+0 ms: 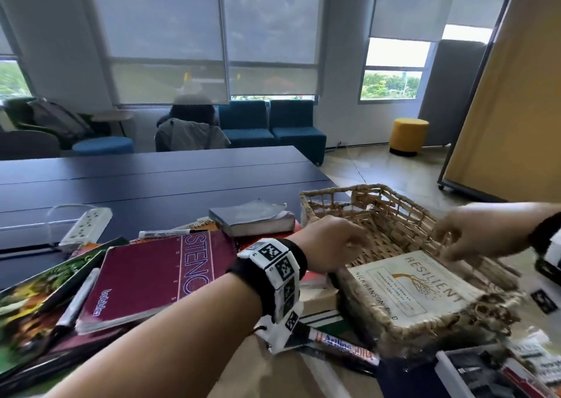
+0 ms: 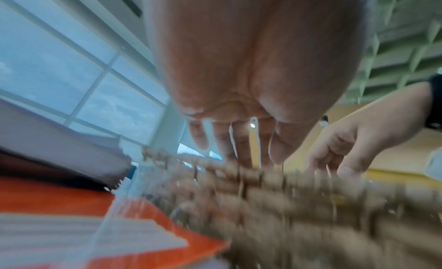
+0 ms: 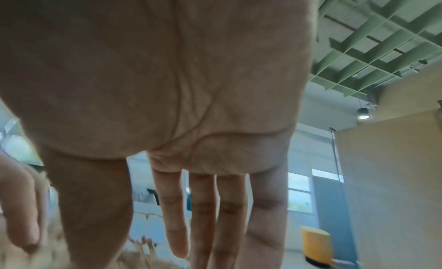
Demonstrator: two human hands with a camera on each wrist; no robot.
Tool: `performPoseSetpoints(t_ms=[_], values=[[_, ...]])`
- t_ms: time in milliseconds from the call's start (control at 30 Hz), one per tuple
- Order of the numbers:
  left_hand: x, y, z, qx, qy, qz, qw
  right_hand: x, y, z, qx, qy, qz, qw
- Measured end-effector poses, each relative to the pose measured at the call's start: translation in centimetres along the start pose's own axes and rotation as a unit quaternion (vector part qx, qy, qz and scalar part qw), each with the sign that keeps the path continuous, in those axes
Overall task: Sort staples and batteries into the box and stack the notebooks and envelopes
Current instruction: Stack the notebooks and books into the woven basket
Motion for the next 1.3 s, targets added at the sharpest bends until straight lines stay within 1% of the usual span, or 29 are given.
performPoseSetpoints(t_ms=[67,167,267,333,367,433,500,533,600,667,700,733,800,933,967,1167,1300], values=[[2.5,-0.4,-1.3,-0.004,0.057,-0.018,0.998,2.8,-2.0,-1.4,0.035,0.038,0.045,0.998],[7.1,-1.9,-4.1,0.009,0.148,-0.045,0.988,6.9,-6.9,-3.6,0.097,0.099,0.100,0.985],[11.2,-5.2,-7.6,0.066,0.221,-0.013,0.973,9.3,-13.0,-4.7,0.159,0.151,0.112,0.969],[12.7,-8.0,-10.1,0.121,0.238,-0.005,0.964,9.6,-17.1,-4.7,0.194,0.160,0.113,0.961],[12.9,-9.4,-11.1,0.151,0.234,-0.004,0.960,9.6,-19.0,-4.6,0.208,0.161,0.112,0.958],[12.5,-12.3,-13.2,0.213,0.204,-0.023,0.955,9.3,-22.5,-3.9,0.229,0.162,0.105,0.954],[11.6,-14.4,-14.9,0.255,0.172,-0.028,0.951,8.6,-25.4,-2.6,0.241,0.155,0.101,0.953],[11.2,-15.1,-15.3,0.265,0.156,-0.020,0.952,8.2,-26.6,-1.9,0.244,0.153,0.093,0.953],[10.0,-16.3,-16.0,0.283,0.090,0.005,0.955,7.3,-28.9,-0.3,0.251,0.155,0.064,0.953],[8.2,-17.1,-16.5,0.305,-0.002,0.043,0.952,6.2,-30.7,1.4,0.249,0.145,0.054,0.956],[7.4,-17.4,-16.7,0.317,-0.035,0.057,0.946,5.6,-31.3,2.4,0.245,0.141,0.050,0.958],[6.8,-17.6,-16.9,0.324,-0.048,0.064,0.943,5.0,-31.9,3.6,0.239,0.142,0.045,0.959],[6.1,-17.7,-17.0,0.335,-0.050,0.068,0.938,4.0,-32.6,5.9,0.222,0.139,0.042,0.964],[5.7,-18.3,-17.0,0.343,-0.038,0.064,0.936,1.8,-33.0,8.7,0.196,0.076,0.037,0.977],[5.6,-18.4,-17.0,0.344,-0.037,0.060,0.936,1.5,-33.0,9.2,0.195,0.075,0.030,0.977],[5.6,-18.5,-17.4,0.341,-0.025,0.042,0.939,1.4,-33.4,10.2,0.209,0.141,-0.004,0.968],[5.6,-18.5,-17.3,0.340,-0.022,0.038,0.939,1.5,-33.6,10.2,0.204,0.151,-0.028,0.967]])
Point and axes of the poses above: each hand's wrist, its own z-axis towards the middle knuckle, its own x-axis out of the back of the hand, y = z × x, the point moved 8 cm from there along z, towards the middle knuckle, and after that the axes turned 3 degrees about y, right-handed, at the moved point
